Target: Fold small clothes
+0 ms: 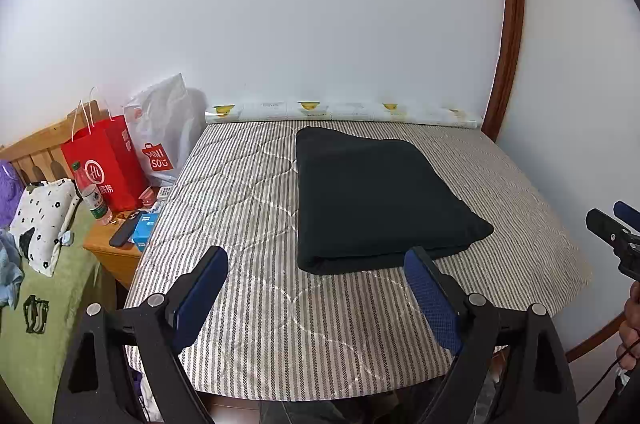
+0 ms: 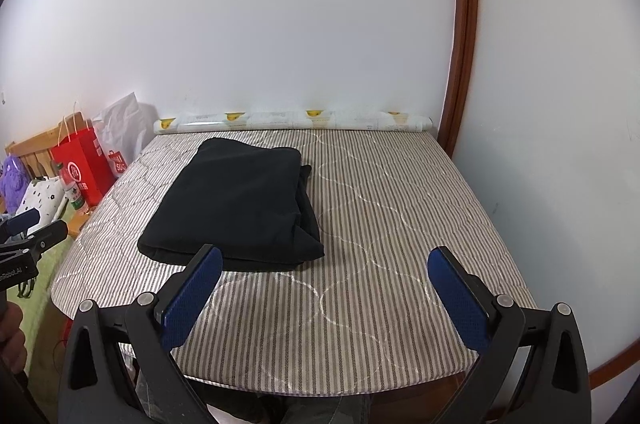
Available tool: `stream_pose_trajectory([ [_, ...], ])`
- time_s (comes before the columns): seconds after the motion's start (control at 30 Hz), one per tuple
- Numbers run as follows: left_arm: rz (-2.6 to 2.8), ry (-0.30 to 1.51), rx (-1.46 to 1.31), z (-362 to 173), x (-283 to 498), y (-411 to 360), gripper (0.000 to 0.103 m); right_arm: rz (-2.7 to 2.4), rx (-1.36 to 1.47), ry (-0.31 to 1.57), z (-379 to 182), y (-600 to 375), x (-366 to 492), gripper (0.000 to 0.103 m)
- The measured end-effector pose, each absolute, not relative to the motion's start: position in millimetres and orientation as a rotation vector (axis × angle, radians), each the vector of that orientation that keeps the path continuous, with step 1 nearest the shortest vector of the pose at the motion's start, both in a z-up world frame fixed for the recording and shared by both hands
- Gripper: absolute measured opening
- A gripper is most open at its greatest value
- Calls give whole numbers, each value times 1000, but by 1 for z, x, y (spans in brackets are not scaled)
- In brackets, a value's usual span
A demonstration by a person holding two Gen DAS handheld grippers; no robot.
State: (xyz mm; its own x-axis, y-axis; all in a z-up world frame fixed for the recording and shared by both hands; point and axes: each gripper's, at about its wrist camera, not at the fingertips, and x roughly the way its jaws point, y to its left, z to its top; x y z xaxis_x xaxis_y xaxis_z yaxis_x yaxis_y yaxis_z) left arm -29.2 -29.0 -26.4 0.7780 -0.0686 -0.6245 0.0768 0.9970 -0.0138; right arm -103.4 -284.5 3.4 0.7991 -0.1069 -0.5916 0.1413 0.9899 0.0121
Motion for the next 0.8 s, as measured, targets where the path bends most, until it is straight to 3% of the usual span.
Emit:
stream_pose_trajectory([
  [0.8, -77, 674, 13, -26, -29, -29, 89, -137, 61, 631, 6, -284, -105, 101],
])
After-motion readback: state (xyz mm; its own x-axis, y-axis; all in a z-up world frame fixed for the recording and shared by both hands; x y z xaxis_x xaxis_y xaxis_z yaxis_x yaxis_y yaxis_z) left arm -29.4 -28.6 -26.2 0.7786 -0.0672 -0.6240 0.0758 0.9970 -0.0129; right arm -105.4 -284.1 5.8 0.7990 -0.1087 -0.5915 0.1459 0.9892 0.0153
